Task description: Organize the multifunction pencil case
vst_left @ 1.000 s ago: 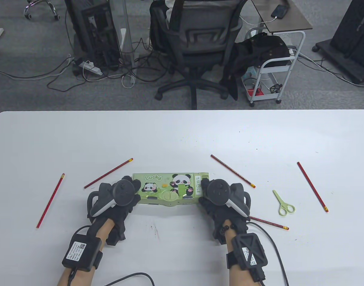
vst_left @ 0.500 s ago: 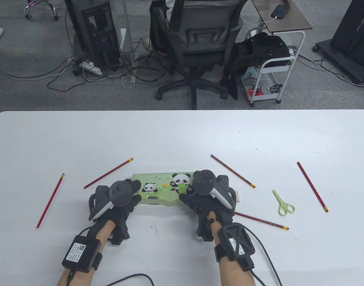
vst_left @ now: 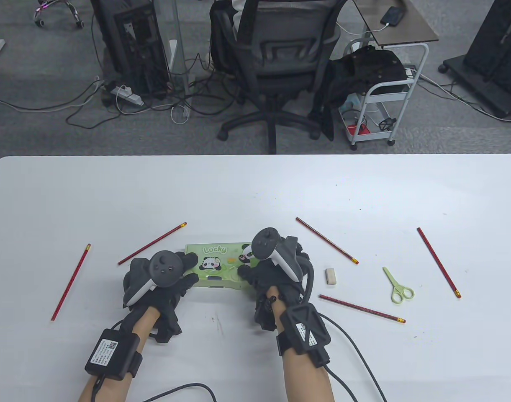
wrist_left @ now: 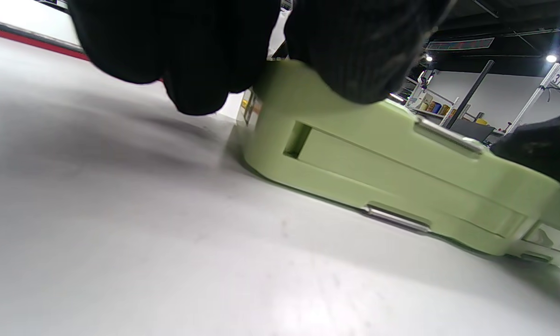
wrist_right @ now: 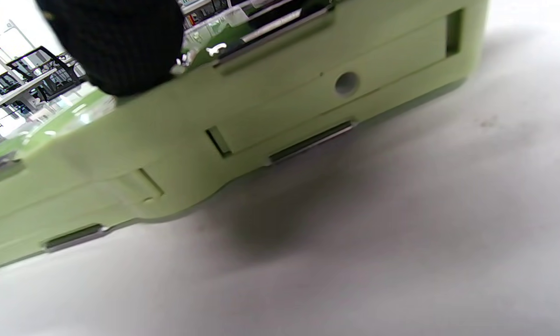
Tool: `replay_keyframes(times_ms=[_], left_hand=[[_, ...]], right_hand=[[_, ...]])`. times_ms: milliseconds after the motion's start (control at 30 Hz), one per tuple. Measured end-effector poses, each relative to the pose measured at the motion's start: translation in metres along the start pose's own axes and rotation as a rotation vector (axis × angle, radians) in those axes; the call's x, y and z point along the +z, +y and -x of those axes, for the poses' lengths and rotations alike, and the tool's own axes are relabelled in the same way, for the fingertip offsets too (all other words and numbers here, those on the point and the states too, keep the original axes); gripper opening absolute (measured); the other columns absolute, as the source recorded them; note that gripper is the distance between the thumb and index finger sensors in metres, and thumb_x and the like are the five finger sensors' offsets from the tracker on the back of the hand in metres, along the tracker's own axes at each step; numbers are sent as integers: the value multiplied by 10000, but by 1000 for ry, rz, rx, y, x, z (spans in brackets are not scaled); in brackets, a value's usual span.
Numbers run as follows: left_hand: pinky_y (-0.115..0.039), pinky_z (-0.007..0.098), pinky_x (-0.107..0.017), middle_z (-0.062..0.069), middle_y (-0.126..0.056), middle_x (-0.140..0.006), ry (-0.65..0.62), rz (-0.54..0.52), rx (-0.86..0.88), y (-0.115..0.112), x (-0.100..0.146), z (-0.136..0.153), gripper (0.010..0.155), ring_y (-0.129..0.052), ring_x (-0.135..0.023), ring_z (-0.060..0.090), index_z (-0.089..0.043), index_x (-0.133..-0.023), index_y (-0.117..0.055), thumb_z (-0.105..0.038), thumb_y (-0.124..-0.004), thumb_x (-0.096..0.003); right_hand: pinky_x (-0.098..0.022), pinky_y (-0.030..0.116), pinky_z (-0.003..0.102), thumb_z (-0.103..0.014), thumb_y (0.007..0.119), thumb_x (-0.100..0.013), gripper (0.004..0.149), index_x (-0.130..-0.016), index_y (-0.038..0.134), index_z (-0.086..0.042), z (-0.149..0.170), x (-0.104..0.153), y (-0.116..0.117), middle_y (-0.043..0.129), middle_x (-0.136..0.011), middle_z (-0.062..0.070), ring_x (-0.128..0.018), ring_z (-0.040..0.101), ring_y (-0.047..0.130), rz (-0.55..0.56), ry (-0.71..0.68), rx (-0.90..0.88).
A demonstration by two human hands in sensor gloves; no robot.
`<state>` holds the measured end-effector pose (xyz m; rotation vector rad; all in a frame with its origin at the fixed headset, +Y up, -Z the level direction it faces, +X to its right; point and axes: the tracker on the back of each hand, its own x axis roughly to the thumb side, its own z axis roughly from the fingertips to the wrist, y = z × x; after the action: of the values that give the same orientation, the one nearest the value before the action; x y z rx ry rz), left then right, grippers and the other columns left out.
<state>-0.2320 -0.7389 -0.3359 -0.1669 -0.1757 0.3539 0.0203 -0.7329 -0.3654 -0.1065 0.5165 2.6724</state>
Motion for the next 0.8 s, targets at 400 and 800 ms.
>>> replay_keyframes(times_ms=[400,800], left_hand=[[-716,657,-660,234,-736,-1106,25,34,-9,3,-2,0,554,-884,-948,428,-244,-1018,-677,-347,-833,-496],[-705,668,-660,229,-734,-1111,25,40,-2,3,-3,1,555,-877,-952,437,-252,-1020,-672,-352,-831,-498]], right_hand=[[-571,336,872,-567,730,-502,1140,-1077,141,221,2,3,-3,139,-949,640,-843,857,302,-4,-15,58],[-652,603,717,-458,742,-514,714,-1065,604,-24,97,37,-95,575,-1046,358,-892,599,697,159,-109,243]])
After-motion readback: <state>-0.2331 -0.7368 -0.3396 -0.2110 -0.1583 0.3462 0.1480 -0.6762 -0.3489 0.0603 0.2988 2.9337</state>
